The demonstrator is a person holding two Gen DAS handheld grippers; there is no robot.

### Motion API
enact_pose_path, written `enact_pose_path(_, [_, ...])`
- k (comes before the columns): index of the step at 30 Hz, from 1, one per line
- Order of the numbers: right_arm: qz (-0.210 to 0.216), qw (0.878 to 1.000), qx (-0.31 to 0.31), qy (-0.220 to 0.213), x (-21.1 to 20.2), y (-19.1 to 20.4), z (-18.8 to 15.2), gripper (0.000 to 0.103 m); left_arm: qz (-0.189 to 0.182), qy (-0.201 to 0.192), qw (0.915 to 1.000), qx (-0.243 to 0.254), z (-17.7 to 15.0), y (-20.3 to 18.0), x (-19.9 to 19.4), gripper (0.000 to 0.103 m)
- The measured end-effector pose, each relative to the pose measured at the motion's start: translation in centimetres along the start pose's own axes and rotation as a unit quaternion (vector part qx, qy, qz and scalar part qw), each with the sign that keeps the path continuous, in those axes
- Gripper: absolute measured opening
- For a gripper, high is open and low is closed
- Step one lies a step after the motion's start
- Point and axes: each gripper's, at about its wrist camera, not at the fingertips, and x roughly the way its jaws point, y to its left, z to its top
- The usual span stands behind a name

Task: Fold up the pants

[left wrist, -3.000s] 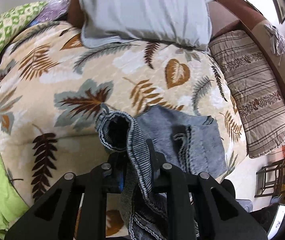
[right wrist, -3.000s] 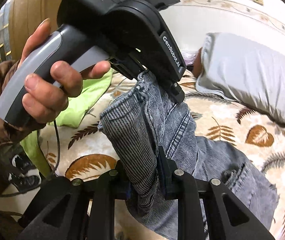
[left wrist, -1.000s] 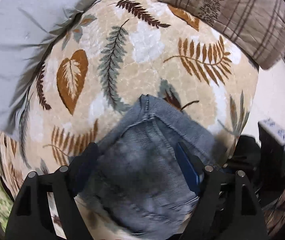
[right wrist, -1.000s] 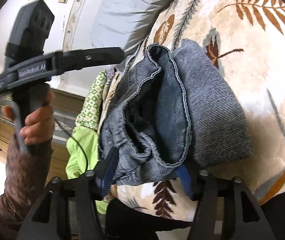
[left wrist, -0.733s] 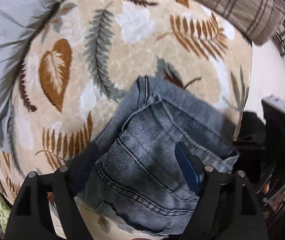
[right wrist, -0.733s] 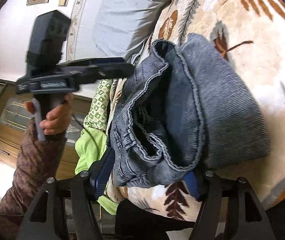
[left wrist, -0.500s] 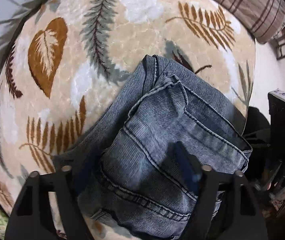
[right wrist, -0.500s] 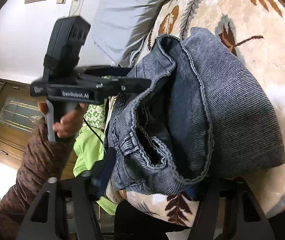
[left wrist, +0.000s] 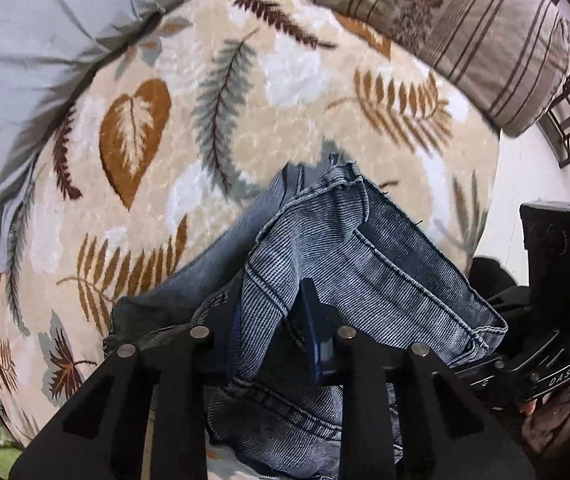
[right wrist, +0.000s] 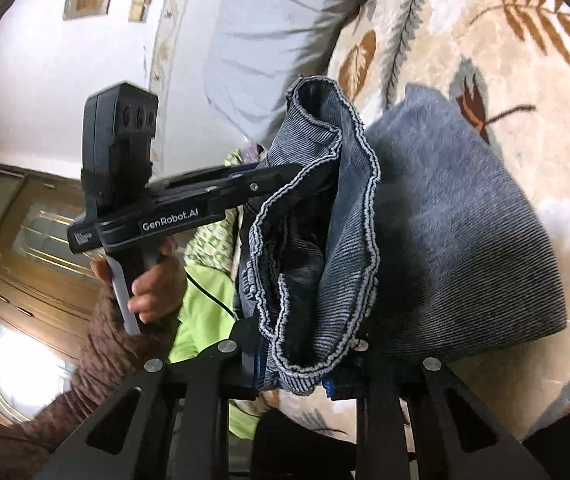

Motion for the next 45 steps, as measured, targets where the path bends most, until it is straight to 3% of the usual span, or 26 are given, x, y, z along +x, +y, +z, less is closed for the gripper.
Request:
enact_pose_path(7, [0.012,0.999,0.012,-0.043,-3.5,-1.3,0.9,0.021,0.014,-0.012,0.9998,0.005,2.8,-3.1,0.5,0.023])
enact_pose_path(15, [-0.048,0.997,0.042,-0.038,-3.9,-5.8,0.8,0.024,0.051,0.032,0.9980,-0.019,4.1,-4.6,6.4,0.024])
enact_pose_path(22, [-0.086,0.995,0.048,-0.025,-3.8,-6.8,1.1,0.024,0.070,0.036,0.9957,-0.049,4.5,-4.5,8.0,0.030])
enact_pose_path(26, [-0.098,0.994,0.037,-0.021,-3.9,-5.9,1.3,0.034,0.067,0.025,0.9942,-0.080,4.1,-3.7,6.4,0.030])
enact_pose_path(30, [-0.123,0.992,0.012,-0.037,-6.1,-4.3,1.4,0.053,0.057,0.001,0.9906,-0.124,2.2,-2.2,2.9,0.030])
enact_pose_path(31, [-0.136,0.989,0.005,-0.056,-7.3,-3.8,1.5,0.059,0.053,-0.009,0.9889,-0.139,1.5,-1.7,1.8,0.032])
enact_pose_path(33, [-0.143,0.986,-0.004,-0.088,-8.9,-3.2,2.1,0.061,0.058,-0.027,0.9831,-0.172,-0.3,-0.6,-0.1,0.034])
enact_pose_path(35, [-0.138,0.985,-0.008,-0.099,-9.4,-2.6,3.3,0.061,0.069,-0.045,0.9759,-0.202,-2.4,0.3,-1.8,0.043])
enact_pose_path(37, [-0.128,0.987,-0.019,-0.093,-8.7,-1.9,4.5,0.061,0.057,-0.069,0.9681,-0.234,-4.2,1.4,-3.0,0.051])
enact_pose_path(39, [-0.125,0.988,-0.039,-0.082,-6.9,-0.4,5.5,0.061,0.023,-0.092,0.9571,-0.274,-5.0,2.7,-3.7,0.051])
enact_pose_path(41, [-0.124,0.988,-0.060,-0.067,-4.9,1.1,6.2,0.062,-0.002,-0.089,0.9472,-0.308,-4.9,3.5,-3.6,0.051])
enact_pose_path(45, [-0.142,0.985,-0.087,-0.034,-1.2,2.2,6.5,0.064,0.023,-0.080,0.9429,-0.322,-6.4,4.9,-3.7,0.051])
